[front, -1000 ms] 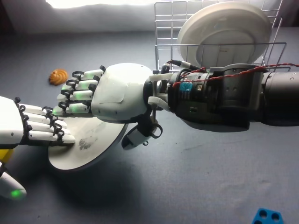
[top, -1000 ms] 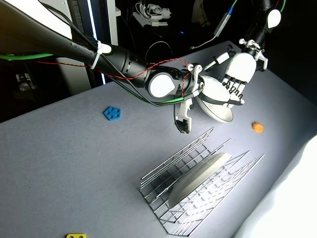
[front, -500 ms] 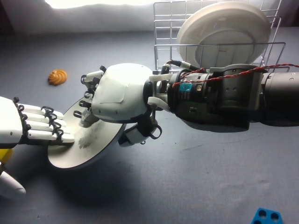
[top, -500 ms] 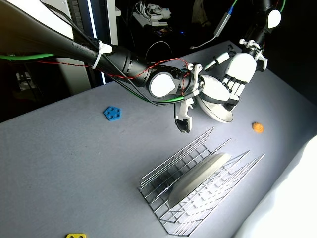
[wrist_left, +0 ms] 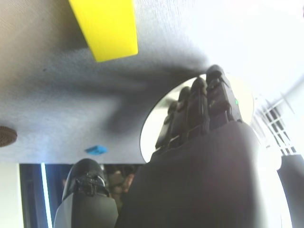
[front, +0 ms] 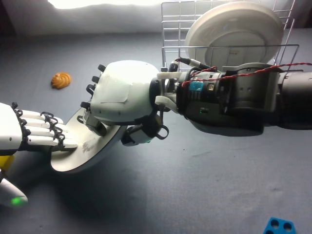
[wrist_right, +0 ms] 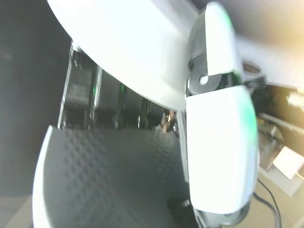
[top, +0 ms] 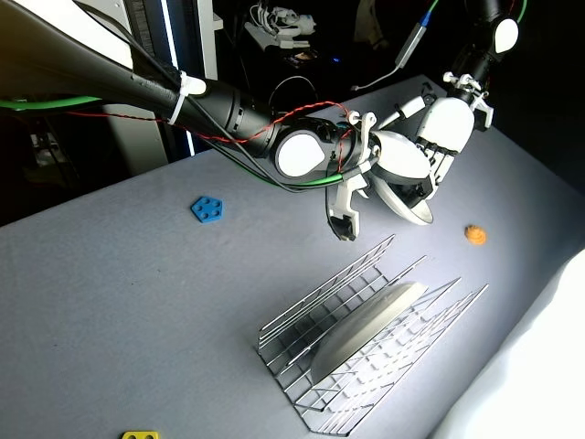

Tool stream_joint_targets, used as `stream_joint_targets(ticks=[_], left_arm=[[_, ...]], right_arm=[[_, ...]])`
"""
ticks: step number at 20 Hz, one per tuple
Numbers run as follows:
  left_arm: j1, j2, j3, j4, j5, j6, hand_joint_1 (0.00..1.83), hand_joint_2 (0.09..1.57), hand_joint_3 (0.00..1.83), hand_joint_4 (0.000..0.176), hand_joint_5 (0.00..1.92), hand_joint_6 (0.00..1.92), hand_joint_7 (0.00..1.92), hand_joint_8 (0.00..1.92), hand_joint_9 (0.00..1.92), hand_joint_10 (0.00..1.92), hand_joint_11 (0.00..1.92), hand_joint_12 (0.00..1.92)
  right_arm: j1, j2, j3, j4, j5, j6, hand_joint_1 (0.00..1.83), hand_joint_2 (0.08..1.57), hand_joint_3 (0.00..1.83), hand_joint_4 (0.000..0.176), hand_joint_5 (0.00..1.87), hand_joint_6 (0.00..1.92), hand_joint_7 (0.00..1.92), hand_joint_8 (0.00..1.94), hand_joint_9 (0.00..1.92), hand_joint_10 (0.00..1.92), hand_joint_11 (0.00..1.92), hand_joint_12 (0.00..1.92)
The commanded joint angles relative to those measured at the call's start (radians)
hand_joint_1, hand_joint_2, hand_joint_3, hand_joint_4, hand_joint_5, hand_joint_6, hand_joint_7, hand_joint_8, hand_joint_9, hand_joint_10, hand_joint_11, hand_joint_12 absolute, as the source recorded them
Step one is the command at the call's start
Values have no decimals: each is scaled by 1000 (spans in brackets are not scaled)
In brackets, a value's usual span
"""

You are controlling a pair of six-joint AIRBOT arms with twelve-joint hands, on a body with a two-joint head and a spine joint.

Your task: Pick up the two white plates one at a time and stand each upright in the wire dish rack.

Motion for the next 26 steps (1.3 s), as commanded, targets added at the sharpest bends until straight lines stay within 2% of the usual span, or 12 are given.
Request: stream_joint_targets(ticks=[1, 3, 5, 8, 12, 13, 16, 17, 20, 21, 25, 26], left_arm=[[-17, 20, 0, -37, -29, 2, 0, 1030, 0, 0, 53, 10, 39, 12, 31, 11, 19, 9], [-60, 46, -7, -43, -48, 2, 0, 1042, 4, 0, 37, 2, 20, 3, 14, 2, 0, 0], [-120, 78, -16, -44, -64, 2, 0, 1055, 9, 0, 31, 0, 15, 0, 3, 0, 0, 0], [-200, 131, -33, -45, -87, -7, 0, 1025, 0, 0, 10, 0, 4, 1, 1, 0, 0, 0], [-234, 188, -53, -46, -112, -58, 0, 1055, 9, 0, 45, 11, 34, 9, 29, 8, 3, 3], [-236, 201, -61, -46, -112, -66, 0, 1026, 0, 0, 44, 10, 34, 8, 32, 9, 17, 9], [-255, 246, -90, -46, -115, -79, 0, 1030, 0, 0, 22, 1, 9, 1, 6, 1, 0, 0], [-257, 252, -94, -46, -115, -82, 0, 1038, 1, 0, 20, 0, 5, 0, 0, 0, 0, 0], [-270, 281, -98, -46, -115, -106, 0, 1039, 1, 0, 38, 7, 28, 9, 26, 10, 17, 8], [-272, 284, -99, -46, -115, -106, 0, 1052, 7, 0, 39, 7, 28, 8, 26, 9, 13, 7], [-273, 294, -100, -46, -122, -106, 0, 1039, 1, 0, 49, 9, 40, 12, 34, 10, 5, 4], [-273, 295, -102, -46, -122, -106, 0, 1045, 3, 0, 21, 1, 10, 2, 6, 1, 0, 0]], right_arm=[[17, 14, -13, 13, 73, 8, 1386, 1072, 1, 0, 1017, 841, 1070, 794, 1011, 1069, 839, 1176], [27, 38, -46, 13, 72, 21, 1385, 1079, 0, 0, 990, 850, 1040, 862, 1022, 1071, 880, 1133], [38, 62, -79, 14, 65, 34, 1390, 1064, 0, 0, 1014, 803, 1085, 796, 1055, 1024, 940, 1110], [60, 94, -118, 16, 52, 65, 1385, 1086, 1, 0, 943, 867, 1019, 917, 1040, 1071, 893, 1143], [106, 126, -142, 16, 18, 154, 1392, 1061, 0, 0, 987, 810, 1089, 787, 1098, 983, 920, 1151], [119, 136, -147, 15, 7, 189, 1387, 1074, 2, 0, 953, 880, 1045, 843, 1080, 1012, 896, 1157], [158, 170, -159, 15, -23, 314, 1388, 1070, 0, 0, 978, 847, 1075, 799, 1061, 1033, 866, 1159], [165, 177, -162, 15, -27, 335, 1386, 1077, 1, 0, 962, 873, 1050, 845, 1045, 1053, 855, 1165], [210, 208, -169, 14, -58, 459, 1389, 1067, 1, 0, 992, 835, 1080, 799, 1057, 1018, 877, 1121], [219, 212, -169, 14, -64, 481, 1394, 1052, 0, 0, 1025, 777, 1129, 719, 1089, 971, 919, 1110], [280, 243, -171, 12, -82, 640, 1384, 1084, 0, 0, 934, 902, 1067, 853, 1021, 1064, 895, 1140], [294, 253, -171, 11, -84, 688, 1385, 1082, 0, 0, 936, 898, 1087, 830, 1011, 1067, 879, 1143]])
